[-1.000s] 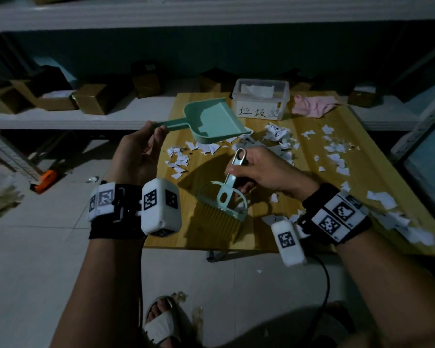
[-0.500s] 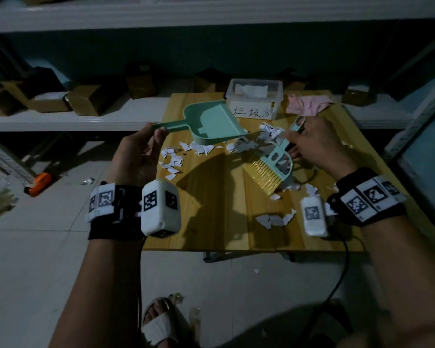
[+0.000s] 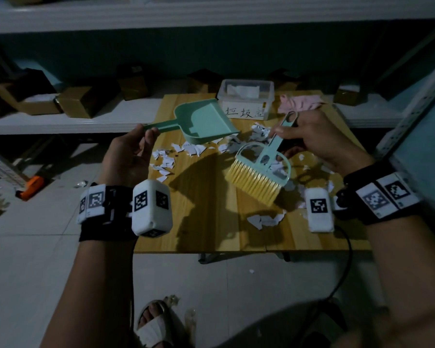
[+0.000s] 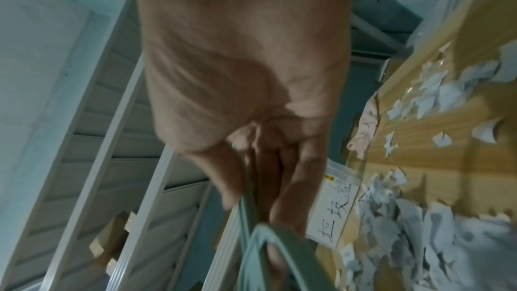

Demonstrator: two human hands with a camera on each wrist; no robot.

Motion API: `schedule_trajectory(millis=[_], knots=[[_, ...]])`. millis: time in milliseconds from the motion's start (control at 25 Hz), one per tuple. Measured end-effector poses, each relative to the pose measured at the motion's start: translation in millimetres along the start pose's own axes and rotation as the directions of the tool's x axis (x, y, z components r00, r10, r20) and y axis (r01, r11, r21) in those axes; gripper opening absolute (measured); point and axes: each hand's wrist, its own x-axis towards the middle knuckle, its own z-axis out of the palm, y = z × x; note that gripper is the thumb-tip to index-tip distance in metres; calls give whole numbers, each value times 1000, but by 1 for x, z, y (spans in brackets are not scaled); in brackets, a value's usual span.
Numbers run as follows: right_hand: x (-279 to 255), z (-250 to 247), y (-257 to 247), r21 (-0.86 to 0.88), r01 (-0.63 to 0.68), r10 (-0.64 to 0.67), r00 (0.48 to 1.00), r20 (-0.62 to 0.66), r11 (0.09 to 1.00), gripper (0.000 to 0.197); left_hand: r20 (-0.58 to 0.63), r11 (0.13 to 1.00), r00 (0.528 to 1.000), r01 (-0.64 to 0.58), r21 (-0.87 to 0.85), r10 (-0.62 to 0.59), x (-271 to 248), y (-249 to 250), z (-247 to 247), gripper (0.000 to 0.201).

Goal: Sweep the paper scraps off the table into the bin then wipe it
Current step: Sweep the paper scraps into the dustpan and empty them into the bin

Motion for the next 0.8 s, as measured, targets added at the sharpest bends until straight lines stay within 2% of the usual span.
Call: schedule_trajectory(millis=[200,400,480,600,720,800], knots=[[-1,8,1,-135,39,7,948,319,990,12,27,998,998,58,6,-58,-7,-5,3,31],[-3,14,6,-215,59,50,883,467,975,8,15,999,999,36,12,-36,-5,-8,6,27],[-1,14,11,-293,40,100,889,447,955,10,6,999,999,40,10,-40,-4,-9,6,29],[2,10,16,-374,-4,129,942,310,927,5,-2,999,999,33,40,-33,-8,-10,8,20],[5,4,17,-407,-2,77,983,166,913,9,-4,998,999,33,55,-33,-9,-9,8,25],[10,1,18,-436,28,6,997,77,900,7,1,997,999,40,68,-40,-9,-8,7,20]])
